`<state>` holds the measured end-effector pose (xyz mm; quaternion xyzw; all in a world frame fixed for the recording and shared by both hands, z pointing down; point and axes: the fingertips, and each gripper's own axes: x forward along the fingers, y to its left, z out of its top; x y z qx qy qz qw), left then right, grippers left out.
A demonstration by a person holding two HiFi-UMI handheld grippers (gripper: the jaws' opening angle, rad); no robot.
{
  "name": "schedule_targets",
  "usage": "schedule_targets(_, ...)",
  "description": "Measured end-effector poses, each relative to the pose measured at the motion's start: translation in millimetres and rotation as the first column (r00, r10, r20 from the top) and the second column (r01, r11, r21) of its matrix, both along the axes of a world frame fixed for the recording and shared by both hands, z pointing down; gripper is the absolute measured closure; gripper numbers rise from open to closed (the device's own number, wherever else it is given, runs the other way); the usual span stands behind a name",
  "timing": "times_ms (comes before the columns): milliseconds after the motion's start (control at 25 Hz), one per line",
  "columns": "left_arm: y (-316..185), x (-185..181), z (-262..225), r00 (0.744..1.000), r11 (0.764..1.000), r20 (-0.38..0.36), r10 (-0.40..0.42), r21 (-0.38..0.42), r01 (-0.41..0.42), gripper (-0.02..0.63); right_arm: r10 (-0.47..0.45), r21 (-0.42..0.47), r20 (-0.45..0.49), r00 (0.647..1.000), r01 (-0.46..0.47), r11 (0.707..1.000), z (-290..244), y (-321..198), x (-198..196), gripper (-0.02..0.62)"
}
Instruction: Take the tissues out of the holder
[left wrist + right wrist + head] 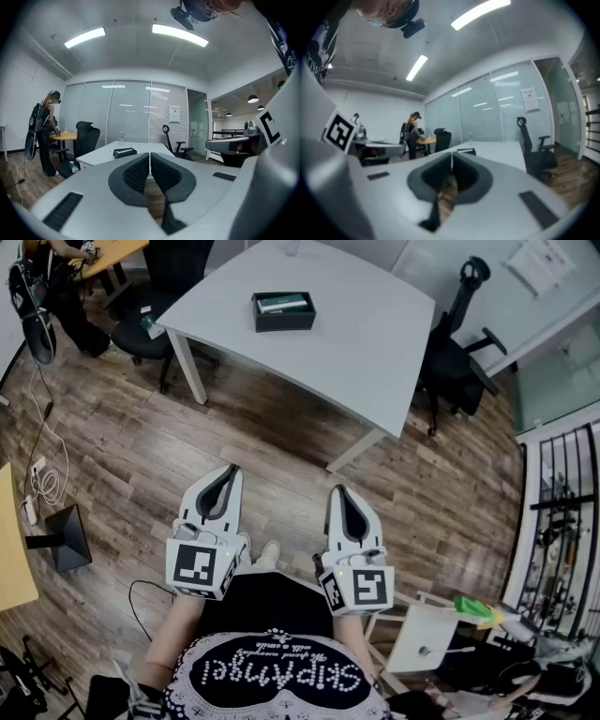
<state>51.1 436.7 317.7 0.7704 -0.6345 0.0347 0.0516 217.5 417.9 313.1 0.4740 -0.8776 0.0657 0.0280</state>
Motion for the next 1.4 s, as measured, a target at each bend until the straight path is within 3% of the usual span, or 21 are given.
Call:
schedule_targets(600,3.1,6.8,-11.6,1.0,1.0,0.006,-0.012,0.016,0.012,0.571,0.058,0.045,-0.014,0.998,-0.057,0.997,-15.1,-1.5,35.8,0.56)
schedule_targets(840,7.5,19.4,-12.3,1.0,1.0,0.004,-0.01,0.023,0.01,0.571,0.02,0.041,0.033,0.999,-0.021,0.999,-16.8,5.8,39.6,0.56)
schedule_targets(1240,32.3,43.9,-7.7,1.0,0.999,-0.002,-0.021,0.026,0.021,0.571,0.009,0.027,0.022,1.0,-0.01,1.0,-7.7,27.4,62.3,0.56)
schedule_targets(1400,34.7,37.8,-9.3,0.999,0.999,-0.003,-0.043,0.026,0.043,0.571,0.008,0.013,0.028,1.0,-0.008,1.0,-1.6,27.7,62.4,0.56)
